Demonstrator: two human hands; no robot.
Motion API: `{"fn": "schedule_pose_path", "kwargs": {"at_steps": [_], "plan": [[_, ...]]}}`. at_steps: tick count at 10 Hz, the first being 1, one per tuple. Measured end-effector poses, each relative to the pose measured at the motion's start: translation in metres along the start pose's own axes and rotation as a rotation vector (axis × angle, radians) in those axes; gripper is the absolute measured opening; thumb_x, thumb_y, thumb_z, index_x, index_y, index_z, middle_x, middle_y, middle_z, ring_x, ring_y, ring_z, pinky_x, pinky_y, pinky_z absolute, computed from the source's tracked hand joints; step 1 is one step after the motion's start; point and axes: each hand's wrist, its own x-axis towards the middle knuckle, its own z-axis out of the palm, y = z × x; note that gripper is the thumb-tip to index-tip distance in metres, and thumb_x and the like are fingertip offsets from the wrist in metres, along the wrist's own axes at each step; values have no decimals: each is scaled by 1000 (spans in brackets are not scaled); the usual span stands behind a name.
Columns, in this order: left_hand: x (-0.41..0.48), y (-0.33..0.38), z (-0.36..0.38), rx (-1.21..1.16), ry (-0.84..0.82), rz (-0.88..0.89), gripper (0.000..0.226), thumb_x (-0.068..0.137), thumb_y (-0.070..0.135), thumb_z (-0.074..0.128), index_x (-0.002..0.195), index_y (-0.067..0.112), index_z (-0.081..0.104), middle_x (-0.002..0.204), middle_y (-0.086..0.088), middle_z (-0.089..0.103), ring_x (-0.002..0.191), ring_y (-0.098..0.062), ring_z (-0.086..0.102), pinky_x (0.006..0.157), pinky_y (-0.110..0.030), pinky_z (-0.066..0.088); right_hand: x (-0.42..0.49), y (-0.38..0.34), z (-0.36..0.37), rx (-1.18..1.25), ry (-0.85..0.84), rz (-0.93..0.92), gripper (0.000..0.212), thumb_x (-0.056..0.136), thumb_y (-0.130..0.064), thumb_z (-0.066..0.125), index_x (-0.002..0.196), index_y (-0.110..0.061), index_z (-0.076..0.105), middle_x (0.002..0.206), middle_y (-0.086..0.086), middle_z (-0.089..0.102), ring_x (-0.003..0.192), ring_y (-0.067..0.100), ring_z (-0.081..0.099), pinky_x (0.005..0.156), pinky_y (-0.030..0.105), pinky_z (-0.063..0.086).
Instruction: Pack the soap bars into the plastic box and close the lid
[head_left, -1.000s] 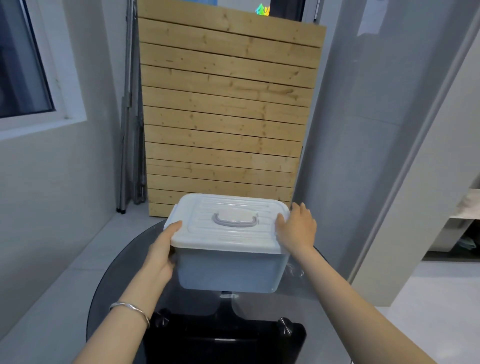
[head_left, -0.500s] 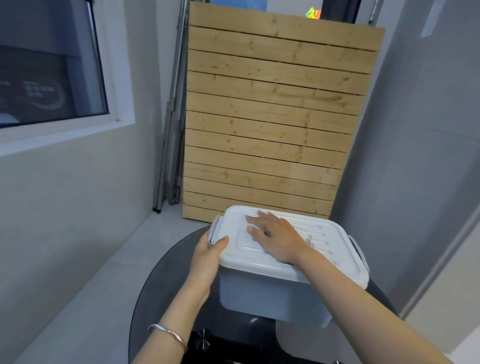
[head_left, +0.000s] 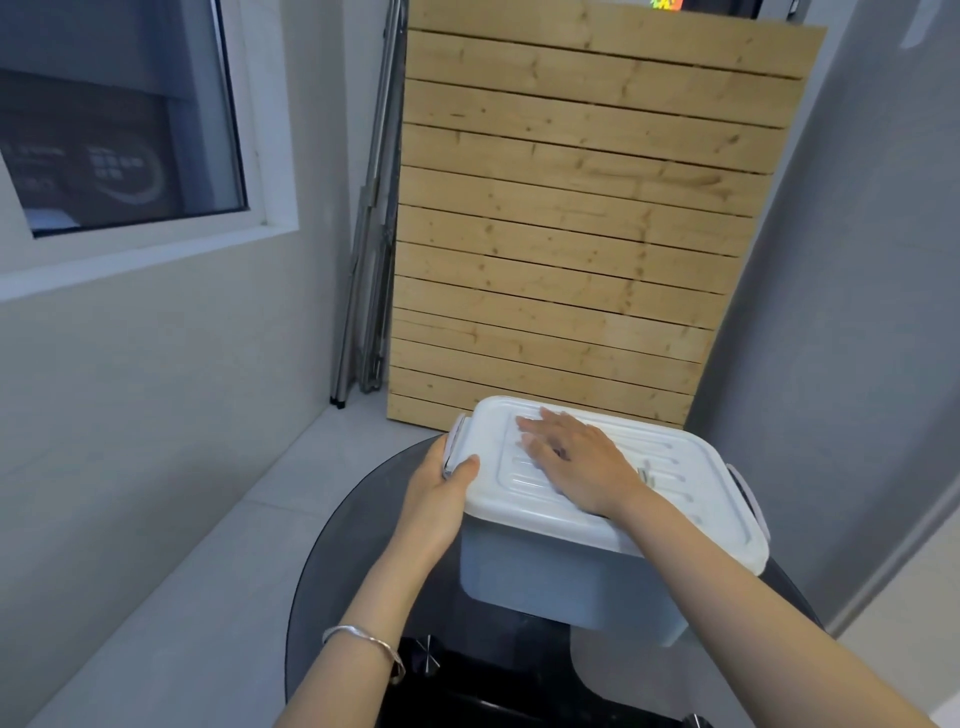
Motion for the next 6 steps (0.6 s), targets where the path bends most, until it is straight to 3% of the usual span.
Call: {"fn": "schedule_pose_path", "kwargs": {"at_steps": [2,3,4,5,6], "plan": [[1,0,-4,224,-40,54,46,90,30,40,136,33,42,126,6,59,110,-13,55,88,-29,43,-4,-2,-1,38,64,-15,43,100,-42,30,137,-32,50,151,-3,42,145,14,26,116,34,21],[1,3,-4,409,-77,49,51,91,35,33,142,37,30,135,3,53,118,-20,50,97,-36,41,-4,-2,0,98,129,-18,38,99,-39,34,108,-23,68,115,-3,68,135,11,43,101,32,39],[0,10,-2,586,-25,94,53,94,33,32,146,28,24,146,-1,42,130,-23,41,104,-37,36,-9,-2,-3,123,143,35,34,97,-33,39,94,-13,66,98,-1,68,119,17,57,85,31,44],[1,28,15,793,67,311,55,96,35,33,146,15,22,154,-4,28,140,-23,26,114,-38,21,-29,7,-20,139,203,119,32,97,-28,43,121,-16,60,132,3,59,116,25,57,93,31,42],[6,39,29,857,12,384,56,96,39,31,145,14,24,155,-4,25,142,-22,21,116,-37,14,-43,19,-38,280,418,122,31,98,-19,45,127,-17,57,134,2,57,123,25,54,96,25,38]]}}
